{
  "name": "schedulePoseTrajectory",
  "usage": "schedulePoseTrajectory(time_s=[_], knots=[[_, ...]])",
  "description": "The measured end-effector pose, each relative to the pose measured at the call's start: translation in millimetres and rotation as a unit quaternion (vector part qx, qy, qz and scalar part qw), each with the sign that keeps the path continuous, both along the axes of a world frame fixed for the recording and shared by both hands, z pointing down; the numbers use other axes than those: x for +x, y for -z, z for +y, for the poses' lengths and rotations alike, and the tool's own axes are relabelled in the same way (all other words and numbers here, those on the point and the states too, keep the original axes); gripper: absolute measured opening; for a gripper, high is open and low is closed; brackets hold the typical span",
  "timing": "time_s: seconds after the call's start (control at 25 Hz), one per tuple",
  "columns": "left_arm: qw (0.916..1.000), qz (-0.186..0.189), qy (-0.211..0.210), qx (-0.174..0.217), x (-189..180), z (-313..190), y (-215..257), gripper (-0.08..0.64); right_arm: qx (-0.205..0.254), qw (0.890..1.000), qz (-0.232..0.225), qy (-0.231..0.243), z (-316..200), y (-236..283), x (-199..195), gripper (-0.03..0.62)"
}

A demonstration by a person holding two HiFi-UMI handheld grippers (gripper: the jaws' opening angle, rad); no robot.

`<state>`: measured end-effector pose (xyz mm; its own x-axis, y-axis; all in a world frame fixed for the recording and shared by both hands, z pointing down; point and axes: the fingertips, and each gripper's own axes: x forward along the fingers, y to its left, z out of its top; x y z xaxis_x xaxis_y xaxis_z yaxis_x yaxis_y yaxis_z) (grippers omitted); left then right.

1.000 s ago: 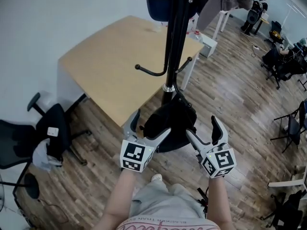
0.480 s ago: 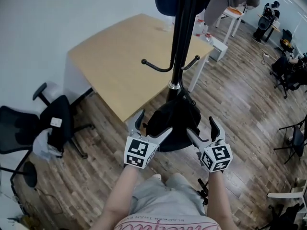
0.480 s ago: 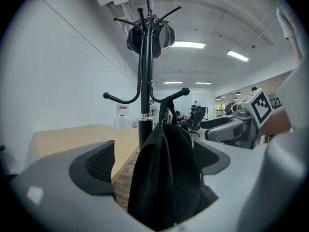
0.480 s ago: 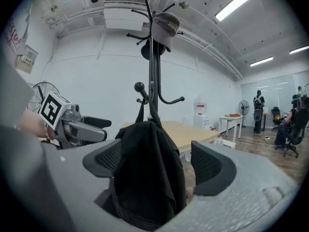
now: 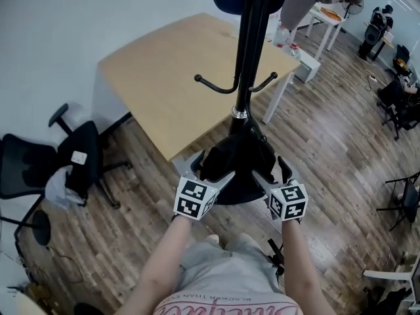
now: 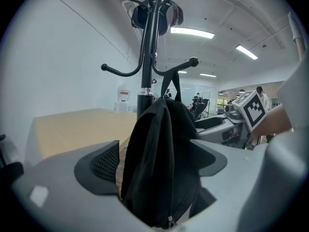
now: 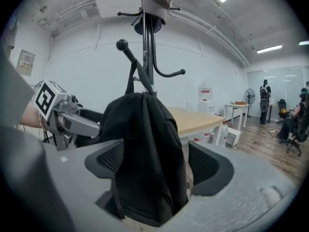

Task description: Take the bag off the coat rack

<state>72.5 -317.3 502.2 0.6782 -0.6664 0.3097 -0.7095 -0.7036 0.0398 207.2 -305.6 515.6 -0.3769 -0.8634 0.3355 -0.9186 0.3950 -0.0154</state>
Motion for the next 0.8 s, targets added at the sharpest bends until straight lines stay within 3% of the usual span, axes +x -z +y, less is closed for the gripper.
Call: schedulePoseTrajectory(time_s=[0.12, 0.4, 0.8], knots=[[0.9997, -0.018, -0.005, -0.014, 7, -4, -15, 0.44, -0.013, 0.999, 0.03, 0.016, -7, -14, -2, 0.41], [0.9991, -0.03, -0.006, -0.028, 15, -18, -35, 0.385, -0.042, 0.997, 0.055, 0.044, -27, -42, -4, 0.388], [0.9988, -0.035, -0.014, -0.029, 21, -30, -52, 0.345, -0.067, 0.993, 0.056, 0.073, -48, -69, -12, 0.354]])
